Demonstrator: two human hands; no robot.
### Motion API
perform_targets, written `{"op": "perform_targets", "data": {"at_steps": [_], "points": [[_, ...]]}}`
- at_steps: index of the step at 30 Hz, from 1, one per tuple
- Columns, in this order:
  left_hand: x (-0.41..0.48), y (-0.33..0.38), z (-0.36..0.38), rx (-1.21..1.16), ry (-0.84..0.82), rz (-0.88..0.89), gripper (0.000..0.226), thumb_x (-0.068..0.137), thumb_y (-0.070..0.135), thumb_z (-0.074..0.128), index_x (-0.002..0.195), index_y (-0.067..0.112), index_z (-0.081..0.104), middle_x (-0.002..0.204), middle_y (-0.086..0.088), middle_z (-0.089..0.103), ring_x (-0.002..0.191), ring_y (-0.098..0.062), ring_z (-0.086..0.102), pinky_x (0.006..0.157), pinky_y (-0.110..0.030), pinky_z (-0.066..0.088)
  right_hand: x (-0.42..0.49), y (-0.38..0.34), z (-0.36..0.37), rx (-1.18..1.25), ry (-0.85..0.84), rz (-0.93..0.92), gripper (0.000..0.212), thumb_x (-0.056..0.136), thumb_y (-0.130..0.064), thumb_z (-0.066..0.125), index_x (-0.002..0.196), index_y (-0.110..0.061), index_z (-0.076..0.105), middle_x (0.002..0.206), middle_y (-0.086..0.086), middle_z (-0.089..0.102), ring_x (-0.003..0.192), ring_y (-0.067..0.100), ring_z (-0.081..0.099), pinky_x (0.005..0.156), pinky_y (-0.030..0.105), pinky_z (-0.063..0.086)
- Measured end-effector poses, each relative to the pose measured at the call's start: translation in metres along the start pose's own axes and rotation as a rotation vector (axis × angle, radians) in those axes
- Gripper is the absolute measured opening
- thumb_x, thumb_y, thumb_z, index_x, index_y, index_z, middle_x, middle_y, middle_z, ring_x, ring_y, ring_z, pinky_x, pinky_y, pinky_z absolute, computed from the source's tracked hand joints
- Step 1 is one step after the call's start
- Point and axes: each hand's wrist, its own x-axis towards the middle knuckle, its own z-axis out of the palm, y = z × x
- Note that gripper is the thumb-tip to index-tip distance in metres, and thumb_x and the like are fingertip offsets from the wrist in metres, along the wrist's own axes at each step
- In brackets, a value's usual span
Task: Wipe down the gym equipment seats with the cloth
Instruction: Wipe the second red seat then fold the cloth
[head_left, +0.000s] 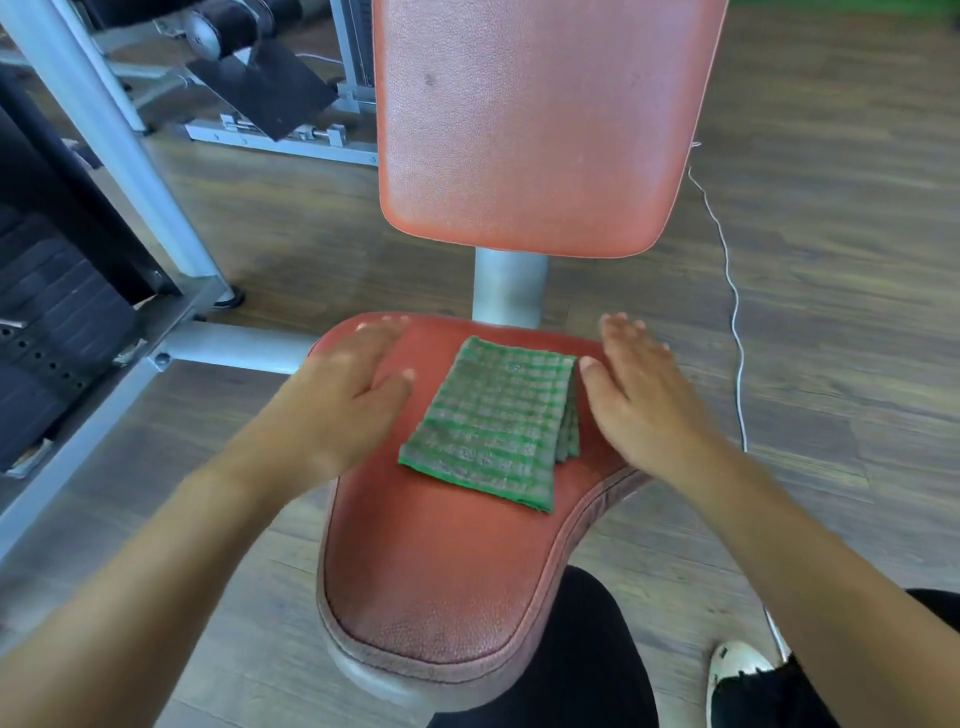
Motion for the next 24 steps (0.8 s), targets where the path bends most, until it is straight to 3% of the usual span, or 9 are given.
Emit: {"op": "perform_targets", "data": {"at_steps": [7, 10, 13, 16, 19, 21, 24], "points": [[0.036, 0.047, 0.06, 0.218, -0.304, 0.207, 0.059, 0.102, 0.039, 0.029, 0.153, 0.016, 0.009, 0.161, -0.001, 0.001, 0.147, -0.012, -0.005, 0.115, -0.024, -0.004, 0.004, 0.019, 0.02, -0.117, -0.036, 0.015, 0.056, 0.103, -0.034, 0.021, 0.153, -0.011, 0.011, 0.161, 0.007, 0.006, 0.148, 0.018, 0.002, 0.117, 0.03, -0.005], [0.042, 0.042, 0.074, 0.393, -0.314, 0.257, 0.062, 0.101, 0.047, 0.02, 0.153, 0.018, 0.005, 0.161, -0.001, -0.003, 0.147, -0.013, -0.008, 0.119, -0.031, -0.006, 0.005, 0.021, 0.02, -0.132, -0.028, 0.006, 0.068, 0.094, -0.043, 0.009, 0.153, -0.011, 0.013, 0.161, 0.007, 0.009, 0.148, 0.018, 0.005, 0.117, 0.032, -0.002], [0.049, 0.024, 0.067, 0.419, -0.319, 0.272, 0.066, 0.098, 0.055, 0.013, 0.153, 0.021, 0.003, 0.161, 0.002, -0.004, 0.146, -0.011, -0.009, 0.117, -0.028, -0.009, 0.005, 0.022, 0.023, -0.12, -0.007, -0.004, 0.076, 0.085, -0.044, 0.007, 0.153, -0.011, 0.015, 0.161, 0.007, 0.012, 0.148, 0.018, 0.007, 0.117, 0.031, -0.002], [0.067, -0.007, 0.05, 0.461, -0.277, 0.165, 0.076, 0.087, 0.059, 0.006, 0.153, 0.02, 0.004, 0.161, 0.0, -0.001, 0.147, -0.013, -0.005, 0.115, -0.028, -0.008, 0.005, 0.022, 0.024, -0.113, -0.006, 0.002, 0.064, 0.096, -0.041, 0.012, 0.153, -0.011, 0.014, 0.161, 0.007, 0.011, 0.148, 0.018, 0.005, 0.117, 0.031, -0.004], [0.086, -0.021, 0.047, 0.503, -0.223, 0.032, 0.082, 0.088, 0.07, 0.008, 0.153, 0.019, 0.007, 0.161, -0.004, 0.004, 0.148, -0.019, 0.0, 0.118, -0.036, -0.002, 0.005, 0.022, 0.025, -0.119, 0.005, 0.002, 0.073, 0.088, -0.043, 0.008, 0.153, -0.011, 0.014, 0.16, 0.007, 0.012, 0.148, 0.019, 0.006, 0.117, 0.032, -0.004], [0.091, -0.014, 0.053, 0.497, -0.225, 0.063, 0.096, 0.073, 0.077, -0.003, 0.153, 0.024, 0.008, 0.16, -0.005, 0.007, 0.147, -0.022, 0.003, 0.119, -0.039, 0.001, 0.006, 0.022, 0.026, -0.119, 0.008, 0.003, 0.076, 0.085, -0.044, 0.007, 0.153, -0.01, 0.014, 0.16, 0.007, 0.012, 0.148, 0.019, 0.006, 0.117, 0.032, -0.003], [0.071, -0.003, 0.06, 0.474, -0.259, 0.233, 0.092, 0.069, 0.072, -0.009, 0.152, 0.033, 0.004, 0.161, 0.0, 0.002, 0.147, -0.018, -0.003, 0.119, -0.034, -0.005, 0.006, 0.023, 0.026, -0.121, -0.005, 0.002, 0.07, 0.091, -0.043, 0.008, 0.153, -0.011, 0.012, 0.161, 0.007, 0.01, 0.148, 0.018, 0.004, 0.117, 0.032, -0.004]]}}
